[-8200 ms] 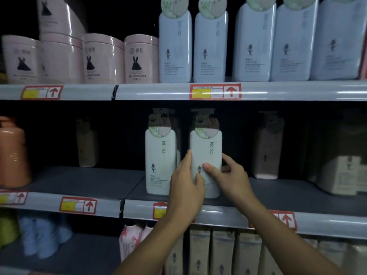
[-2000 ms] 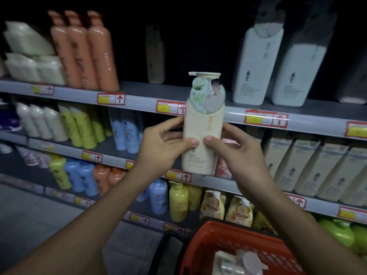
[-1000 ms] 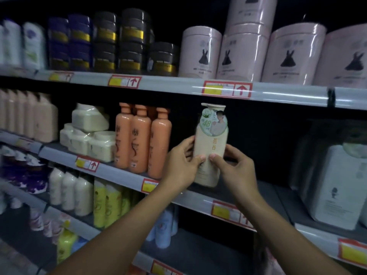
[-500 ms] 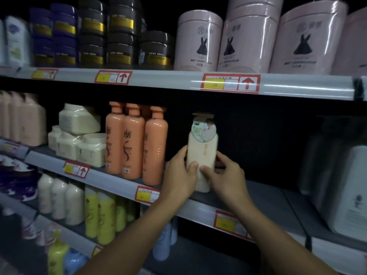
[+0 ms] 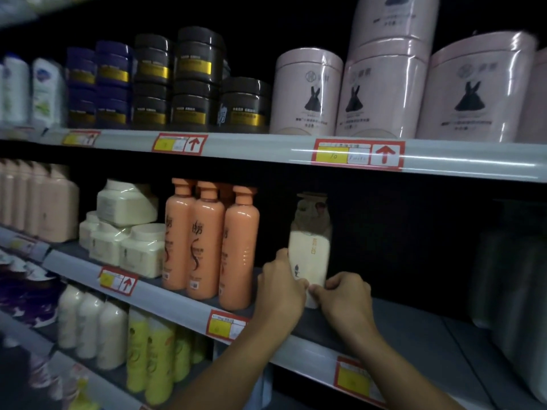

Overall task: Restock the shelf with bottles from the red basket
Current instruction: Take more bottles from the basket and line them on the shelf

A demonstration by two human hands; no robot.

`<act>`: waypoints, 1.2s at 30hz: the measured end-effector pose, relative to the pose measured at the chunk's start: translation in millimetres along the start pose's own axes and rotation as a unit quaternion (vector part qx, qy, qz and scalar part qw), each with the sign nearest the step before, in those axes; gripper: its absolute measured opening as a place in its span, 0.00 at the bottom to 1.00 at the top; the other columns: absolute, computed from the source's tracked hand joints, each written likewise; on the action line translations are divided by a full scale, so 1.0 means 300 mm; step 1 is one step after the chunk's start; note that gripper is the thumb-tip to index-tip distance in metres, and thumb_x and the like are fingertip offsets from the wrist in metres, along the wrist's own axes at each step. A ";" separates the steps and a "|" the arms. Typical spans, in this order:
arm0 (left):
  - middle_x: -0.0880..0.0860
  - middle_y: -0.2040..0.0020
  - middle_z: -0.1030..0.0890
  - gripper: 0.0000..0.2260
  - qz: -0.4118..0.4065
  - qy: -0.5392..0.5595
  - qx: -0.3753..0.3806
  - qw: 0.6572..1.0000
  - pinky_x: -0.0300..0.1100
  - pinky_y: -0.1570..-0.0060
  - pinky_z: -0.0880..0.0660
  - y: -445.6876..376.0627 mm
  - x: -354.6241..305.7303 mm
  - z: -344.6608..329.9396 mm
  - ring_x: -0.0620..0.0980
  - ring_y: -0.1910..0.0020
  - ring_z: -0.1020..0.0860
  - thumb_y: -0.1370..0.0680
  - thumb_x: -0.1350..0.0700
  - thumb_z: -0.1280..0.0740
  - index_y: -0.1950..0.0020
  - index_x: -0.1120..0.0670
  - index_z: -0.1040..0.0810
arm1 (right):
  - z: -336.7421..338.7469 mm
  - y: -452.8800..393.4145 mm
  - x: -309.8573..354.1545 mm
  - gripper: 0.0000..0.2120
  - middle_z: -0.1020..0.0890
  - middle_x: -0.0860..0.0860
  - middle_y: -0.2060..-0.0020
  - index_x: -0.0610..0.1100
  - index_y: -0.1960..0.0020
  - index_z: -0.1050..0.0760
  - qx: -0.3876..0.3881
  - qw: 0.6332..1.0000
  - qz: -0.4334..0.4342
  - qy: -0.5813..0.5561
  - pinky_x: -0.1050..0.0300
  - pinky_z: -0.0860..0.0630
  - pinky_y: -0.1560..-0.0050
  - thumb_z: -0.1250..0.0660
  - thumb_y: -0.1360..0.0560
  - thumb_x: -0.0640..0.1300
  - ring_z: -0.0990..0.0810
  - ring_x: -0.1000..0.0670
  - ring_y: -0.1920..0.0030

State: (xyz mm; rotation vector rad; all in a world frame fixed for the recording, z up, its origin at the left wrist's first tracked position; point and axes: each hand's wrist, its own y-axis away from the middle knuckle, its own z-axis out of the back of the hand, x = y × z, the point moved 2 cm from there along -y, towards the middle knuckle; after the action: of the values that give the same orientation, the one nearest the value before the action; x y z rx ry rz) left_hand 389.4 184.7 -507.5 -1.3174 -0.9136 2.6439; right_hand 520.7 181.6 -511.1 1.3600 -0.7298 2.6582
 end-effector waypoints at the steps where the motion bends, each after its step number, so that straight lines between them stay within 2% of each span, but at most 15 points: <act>1: 0.53 0.39 0.18 0.24 0.005 -0.001 0.004 1.000 0.50 0.40 0.22 -0.009 0.001 -0.004 0.55 0.38 0.20 0.27 0.57 0.25 0.33 0.50 0.27 | -0.007 -0.007 -0.001 0.11 0.16 0.47 0.61 0.42 0.60 0.19 0.001 1.000 -0.002 -0.004 0.51 0.18 0.58 0.22 0.27 0.48 0.16 0.47 0.58; 5: 0.53 0.40 0.18 0.23 0.015 0.000 0.004 1.000 0.51 0.40 0.22 -0.039 0.007 -0.017 0.55 0.39 0.19 0.26 0.58 0.25 0.33 0.50 0.27 | -0.024 -0.034 0.001 0.10 0.16 0.47 0.60 0.42 0.58 0.20 0.007 1.000 -0.002 -0.013 0.49 0.18 0.56 0.23 0.27 0.48 0.16 0.47 0.57; 9: 0.54 0.38 0.19 0.23 0.027 0.002 0.001 1.000 0.48 0.40 0.24 -0.054 0.010 -0.031 0.57 0.38 0.20 0.25 0.59 0.26 0.32 0.51 0.28 | -0.034 -0.050 -0.002 0.05 0.17 0.47 0.56 0.42 0.54 0.20 0.014 1.000 -0.012 -0.012 0.52 0.19 0.53 0.25 0.25 0.42 0.18 0.48 0.54; 13: 0.54 0.39 0.18 0.22 0.030 0.017 -0.003 0.999 0.48 0.40 0.23 -0.055 0.006 -0.031 0.56 0.39 0.20 0.25 0.60 0.27 0.32 0.51 0.28 | -0.040 -0.049 -0.006 0.03 0.17 0.47 0.56 0.42 0.53 0.21 0.020 0.999 -0.023 -0.022 0.54 0.20 0.55 0.28 0.25 0.39 0.19 0.51 0.57; 16: 0.53 0.38 0.18 0.24 0.028 0.027 0.004 0.999 0.48 0.40 0.22 -0.041 0.007 -0.021 0.55 0.39 0.19 0.25 0.59 0.26 0.31 0.51 0.28 | -0.029 -0.038 0.010 0.06 0.17 0.48 0.55 0.44 0.54 0.24 0.042 0.998 -0.024 -0.029 0.59 0.23 0.60 0.27 0.24 0.41 0.21 0.53 0.58; 19: 0.54 0.37 0.19 0.24 0.022 0.031 0.000 0.999 0.51 0.39 0.22 -0.013 0.000 0.003 0.55 0.38 0.20 0.25 0.58 0.26 0.30 0.53 0.29 | -0.002 -0.001 0.039 0.09 0.19 0.50 0.52 0.45 0.46 0.26 0.048 0.998 0.005 -0.031 0.69 0.30 0.65 0.28 0.22 0.45 0.22 0.53 0.55; 22: 0.53 0.38 0.19 0.23 0.021 0.057 -0.005 0.998 0.51 0.39 0.21 0.035 -0.010 0.030 0.54 0.39 0.19 0.25 0.58 0.27 0.31 0.53 0.27 | 0.034 0.061 0.064 0.15 0.17 0.48 0.45 0.42 0.39 0.24 0.040 0.998 0.036 -0.025 0.64 0.25 0.58 0.29 0.22 0.46 0.19 0.51 0.48; 24: 0.52 0.38 0.18 0.23 0.017 0.080 0.002 0.997 0.51 0.40 0.20 0.082 -0.025 0.044 0.53 0.40 0.18 0.25 0.58 0.28 0.31 0.51 0.26 | 0.067 0.120 0.076 0.13 0.17 0.48 0.44 0.44 0.39 0.22 0.041 0.998 0.047 -0.026 0.58 0.22 0.48 0.30 0.22 0.47 0.18 0.51 0.46; 26: 0.52 0.37 0.18 0.23 0.014 0.101 0.011 0.995 0.49 0.39 0.21 0.142 -0.068 0.063 0.51 0.41 0.18 0.24 0.58 0.28 0.30 0.52 0.25 | 0.122 0.191 0.085 0.10 0.17 0.50 0.45 0.47 0.40 0.22 0.041 0.997 0.051 -0.038 0.57 0.21 0.45 0.33 0.21 0.46 0.18 0.53 0.46; 29: 0.53 0.39 0.17 0.20 0.008 0.159 0.020 0.987 0.44 0.41 0.21 0.235 -0.160 0.088 0.50 0.45 0.17 0.24 0.59 0.27 0.32 0.52 0.23 | 0.243 0.299 0.088 0.04 0.17 0.54 0.50 0.50 0.45 0.23 0.029 0.994 0.062 -0.085 0.72 0.26 0.59 0.35 0.18 0.46 0.19 0.59 0.50; 31: 0.51 0.41 0.17 0.18 0.004 0.200 0.032 0.979 0.41 0.44 0.21 0.306 -0.234 0.092 0.47 0.48 0.17 0.23 0.60 0.27 0.34 0.52 0.22 | 0.336 0.369 0.072 0.04 0.17 0.55 0.53 0.48 0.46 0.22 0.015 0.991 0.060 -0.121 0.75 0.28 0.65 0.34 0.18 0.46 0.20 0.60 0.53; 33: 0.50 0.42 0.17 0.16 -0.004 0.238 0.048 0.970 0.39 0.46 0.21 0.385 -0.308 0.082 0.41 0.49 0.18 0.23 0.59 0.27 0.36 0.51 0.22 | 0.432 0.436 0.052 0.04 0.17 0.57 0.56 0.49 0.48 0.20 -0.014 0.989 0.072 -0.129 0.75 0.28 0.62 0.34 0.19 0.45 0.19 0.60 0.55; 36: 0.48 0.41 0.18 0.14 -0.029 0.279 0.095 0.955 0.31 0.53 0.23 0.524 -0.418 0.043 0.36 0.49 0.20 0.21 0.58 0.29 0.35 0.50 0.24 | 0.568 0.539 -0.005 0.04 0.16 0.57 0.58 0.50 0.50 0.20 -0.046 0.987 0.071 -0.136 0.65 0.25 0.54 0.34 0.19 0.44 0.19 0.65 0.56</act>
State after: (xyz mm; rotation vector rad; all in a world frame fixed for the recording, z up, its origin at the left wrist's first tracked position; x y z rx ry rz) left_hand 492.5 12.2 -494.8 -1.7998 -0.5862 2.0591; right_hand 605.8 -36.2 -489.0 1.7274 -0.9993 2.5291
